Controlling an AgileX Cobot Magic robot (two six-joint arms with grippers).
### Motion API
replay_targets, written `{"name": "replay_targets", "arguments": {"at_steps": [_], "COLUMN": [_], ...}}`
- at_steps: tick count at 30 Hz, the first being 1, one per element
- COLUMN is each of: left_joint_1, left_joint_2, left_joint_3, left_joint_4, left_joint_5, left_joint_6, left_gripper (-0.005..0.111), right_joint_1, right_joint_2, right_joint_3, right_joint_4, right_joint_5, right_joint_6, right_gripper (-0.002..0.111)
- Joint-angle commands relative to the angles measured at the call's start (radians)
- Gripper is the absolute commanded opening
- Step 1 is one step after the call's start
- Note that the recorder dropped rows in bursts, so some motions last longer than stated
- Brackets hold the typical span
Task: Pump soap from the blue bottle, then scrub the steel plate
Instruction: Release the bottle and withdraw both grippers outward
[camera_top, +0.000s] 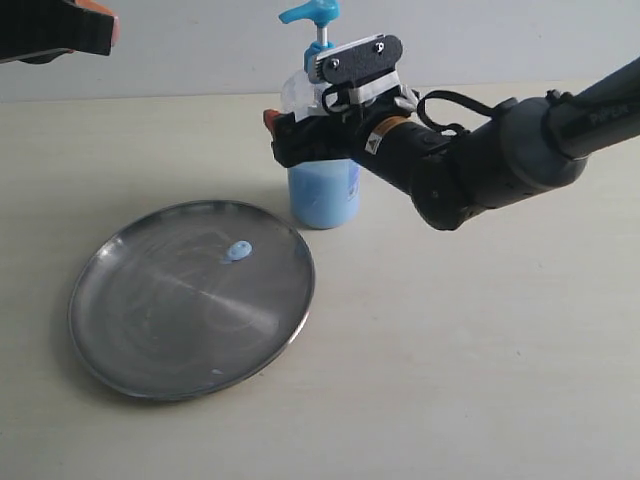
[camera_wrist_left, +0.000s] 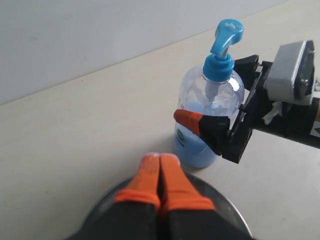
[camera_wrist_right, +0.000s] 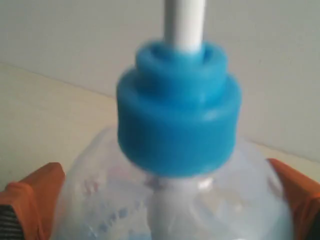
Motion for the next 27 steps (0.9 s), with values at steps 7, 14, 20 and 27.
{"name": "replay_targets", "arguments": {"at_steps": [7, 14, 20, 27], "left_joint_1": [-0.002, -0.002, -0.002, -0.002], "left_joint_2": [-0.008, -0.007, -0.007, -0.007], "left_joint_3": [0.008, 0.010, 0.010, 0.010], "left_joint_4": [0.013, 0.013, 0.013, 0.001], "left_joint_5": [0.013, 0.194, 0.318, 0.366], "left_joint_6": [0.004, -0.001, -0.047, -0.162], "left_gripper": [0.000, 0.000, 0.000, 0.000], "right_joint_1": [-0.002, -0.002, -0.002, -0.002], "right_joint_2": [-0.271, -0.450, -0.554, -0.665], "right_joint_3": [-0.004, -0.004, -0.004, -0.004], "right_joint_4": [-0.012, -0.012, -0.007, -0.007], "right_joint_5": [0.399, 0.944, 1.329, 1.530], "right_joint_6": [0.022, 0.015, -0.063, -0.063], "right_gripper": [0.105, 0.100, 0.080, 0.052]}}
